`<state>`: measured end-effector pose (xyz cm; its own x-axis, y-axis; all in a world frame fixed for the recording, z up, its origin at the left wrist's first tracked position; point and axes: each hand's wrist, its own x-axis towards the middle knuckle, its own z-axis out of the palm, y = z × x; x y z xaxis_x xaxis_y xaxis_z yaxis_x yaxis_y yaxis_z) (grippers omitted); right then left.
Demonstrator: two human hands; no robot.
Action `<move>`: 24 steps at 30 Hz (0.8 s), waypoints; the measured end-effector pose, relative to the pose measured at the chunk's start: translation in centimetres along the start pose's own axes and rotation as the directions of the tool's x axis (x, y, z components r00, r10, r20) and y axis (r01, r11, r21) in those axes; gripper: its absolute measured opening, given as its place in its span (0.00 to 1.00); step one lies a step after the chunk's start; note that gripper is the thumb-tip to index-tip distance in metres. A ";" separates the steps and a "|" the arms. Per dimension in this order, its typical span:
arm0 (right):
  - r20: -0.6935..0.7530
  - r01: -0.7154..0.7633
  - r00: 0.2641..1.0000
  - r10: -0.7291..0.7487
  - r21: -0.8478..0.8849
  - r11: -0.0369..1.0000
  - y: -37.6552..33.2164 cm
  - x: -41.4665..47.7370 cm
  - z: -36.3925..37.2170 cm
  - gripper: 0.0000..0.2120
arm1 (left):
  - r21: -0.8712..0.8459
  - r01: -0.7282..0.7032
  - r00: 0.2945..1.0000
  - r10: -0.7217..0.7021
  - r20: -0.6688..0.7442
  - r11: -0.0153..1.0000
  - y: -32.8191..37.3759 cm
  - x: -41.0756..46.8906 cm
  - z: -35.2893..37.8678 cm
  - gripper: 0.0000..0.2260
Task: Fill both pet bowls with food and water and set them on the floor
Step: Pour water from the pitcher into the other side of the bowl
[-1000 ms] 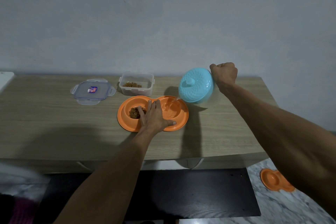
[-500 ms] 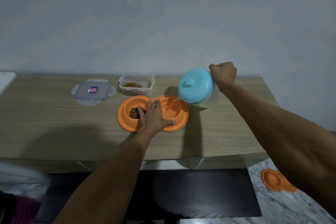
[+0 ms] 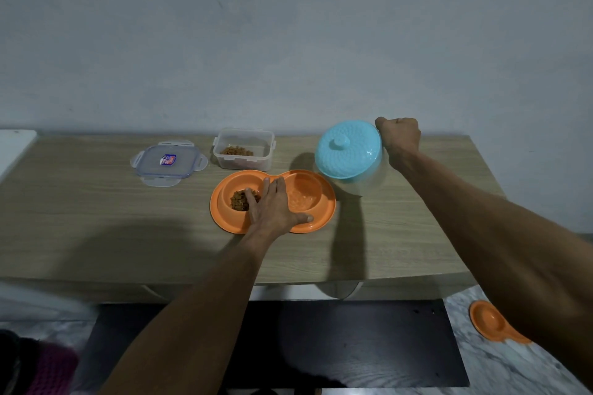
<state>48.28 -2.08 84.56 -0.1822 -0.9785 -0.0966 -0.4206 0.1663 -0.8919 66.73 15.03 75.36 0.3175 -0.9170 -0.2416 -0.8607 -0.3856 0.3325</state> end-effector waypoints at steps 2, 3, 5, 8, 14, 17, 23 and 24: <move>0.007 -0.052 0.999 0.052 0.070 0.996 0.3 0.3 0.2 0.16 | -0.005 0.004 1.000 -0.004 -0.001 1.000 0.0 0.0 0.0 0.53; 0.009 -0.080 0.997 0.079 0.112 0.990 0.5 0.6 0.3 0.16 | -0.006 0.005 1.000 -0.005 -0.003 1.000 0.0 0.0 0.0 0.53; 0.016 -0.137 0.991 0.136 0.194 0.971 0.9 1.2 0.5 0.16 | -0.004 0.004 1.000 -0.004 -0.009 1.000 0.0 0.0 0.0 0.53; 0.025 -0.198 0.980 0.199 0.288 0.937 1.7 2.4 0.9 0.15 | -0.003 -0.003 1.000 0.003 -0.018 1.000 -0.1 0.1 0.2 0.53; 0.019 -0.268 0.960 0.281 0.370 0.889 3.0 4.3 1.7 0.15 | 0.007 -0.003 1.000 0.003 -0.013 1.000 -0.3 0.3 0.4 0.53; 0.023 -0.300 0.948 0.317 0.396 0.868 3.5 4.6 1.9 0.14 | 0.021 0.002 1.000 -0.002 0.001 1.000 -0.3 0.4 0.3 0.53; 0.035 -0.309 0.944 0.328 0.441 0.843 4.3 4.9 2.0 0.12 | 0.022 0.012 1.000 -0.013 0.022 1.000 -0.3 0.3 0.2 0.53; 0.031 -0.306 0.944 0.328 0.447 0.841 4.5 4.9 2.0 0.12 | 0.020 0.010 1.000 -0.010 0.021 1.000 -0.3 0.3 0.2 0.53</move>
<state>47.23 -6.37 79.20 -0.2827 -0.8731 -0.3972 0.0992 0.3852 -0.9175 67.04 14.90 74.99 0.3179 -0.9106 -0.2643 -0.8653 -0.3926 0.3116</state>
